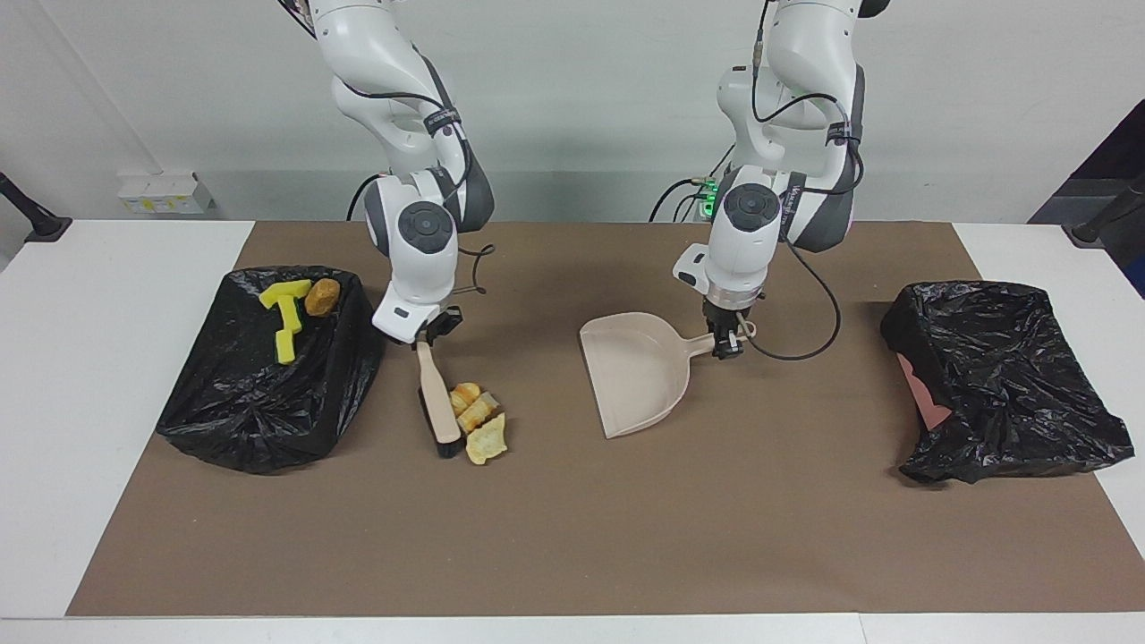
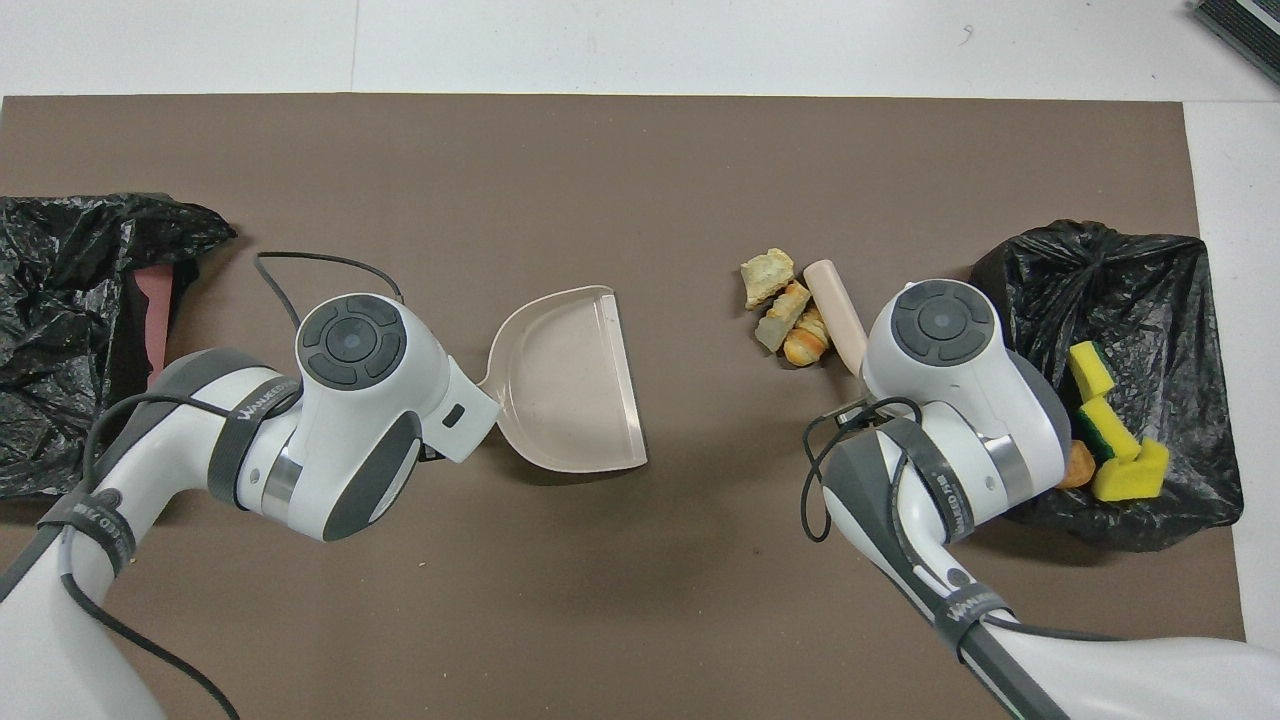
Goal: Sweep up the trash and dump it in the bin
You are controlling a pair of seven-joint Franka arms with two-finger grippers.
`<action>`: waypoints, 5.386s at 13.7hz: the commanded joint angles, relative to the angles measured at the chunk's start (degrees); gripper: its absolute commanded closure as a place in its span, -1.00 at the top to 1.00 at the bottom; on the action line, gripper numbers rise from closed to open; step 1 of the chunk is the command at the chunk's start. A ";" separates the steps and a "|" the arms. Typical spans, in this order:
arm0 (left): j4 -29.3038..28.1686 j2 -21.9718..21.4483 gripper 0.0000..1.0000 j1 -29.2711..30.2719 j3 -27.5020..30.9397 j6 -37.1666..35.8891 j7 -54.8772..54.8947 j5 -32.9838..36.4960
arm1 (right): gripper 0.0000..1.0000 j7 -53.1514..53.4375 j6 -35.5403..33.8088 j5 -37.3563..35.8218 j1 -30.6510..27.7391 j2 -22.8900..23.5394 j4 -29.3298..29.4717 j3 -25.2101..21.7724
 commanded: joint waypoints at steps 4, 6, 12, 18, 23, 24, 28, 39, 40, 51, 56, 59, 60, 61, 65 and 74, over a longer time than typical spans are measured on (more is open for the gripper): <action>-2.08 -2.10 0.10 0.38 -0.25 -0.18 -2.59 0.96 | -1.00 -2.51 0.79 13.87 5.66 0.80 0.98 1.18; -1.82 -2.01 -0.69 0.38 -0.25 -0.44 -2.59 0.96 | -1.00 -2.95 0.71 18.00 7.68 0.62 0.54 1.28; -0.85 -1.13 -1.00 0.38 -0.16 3.25 0.31 1.66 | -1.00 -5.15 1.15 31.27 7.95 -0.08 0.01 5.58; -1.12 -1.39 -1.00 0.38 -0.16 2.37 0.40 3.51 | -1.00 0.12 -10.86 31.48 5.42 -7.98 3.60 4.36; -1.03 -1.40 -1.00 0.65 -0.07 1.49 -0.04 3.51 | -1.00 -4.96 -8.79 14.09 -0.30 -3.45 7.81 4.26; -1.03 -1.48 -1.00 0.65 -0.07 1.49 -0.13 3.51 | -1.00 -6.37 -9.05 9.20 -0.57 -0.46 10.62 4.18; -1.20 -1.48 -1.00 1.00 -0.07 1.40 -0.31 3.51 | -1.00 -7.88 -9.93 -6.48 0.56 10.80 20.57 4.35; -1.64 -1.92 -1.00 0.91 -0.07 0.00 -2.41 3.51 | -1.00 -9.90 -10.64 16.60 2.94 11.52 16.90 9.54; -1.64 -1.92 -1.00 1.00 -0.07 -0.18 -2.41 3.51 | -1.00 -9.81 -10.11 18.70 2.94 11.17 16.19 9.45; -0.59 -1.57 -1.00 6.08 -0.24 0.08 8.74 2.72 | -1.00 5.54 -17.82 20.94 3.82 -0.07 16.36 9.19; -0.50 -5.52 -1.00 13.37 -0.24 -1.75 20.24 -2.55 | -1.00 23.89 -24.79 20.47 6.35 -6.40 14.18 9.45; -0.07 -8.24 -1.00 20.31 -0.16 -4.21 29.98 -5.97 | -1.00 28.50 -17.18 27.66 10.22 -11.32 6.11 9.45; 1.07 -8.60 -1.00 22.60 -0.07 -5.96 33.15 -6.42 | -1.00 30.60 -13.66 28.21 13.46 -11.51 3.47 9.45; 2.73 -8.60 -1.00 24.79 0.02 -7.98 35.79 -6.42 | -1.00 32.36 -10.31 28.22 15.84 -11.42 0.83 9.45; 9.06 -7.73 -1.00 39.28 0.11 -12.21 51.06 -10.18 | -1.00 35.53 -1.41 28.22 22.79 -11.42 -6.30 9.45; 36.74 6.42 -1.00 55.84 0.28 -19.87 61.48 -4.07 | -1.00 41.78 5.97 28.83 27.11 -12.30 -14.49 9.45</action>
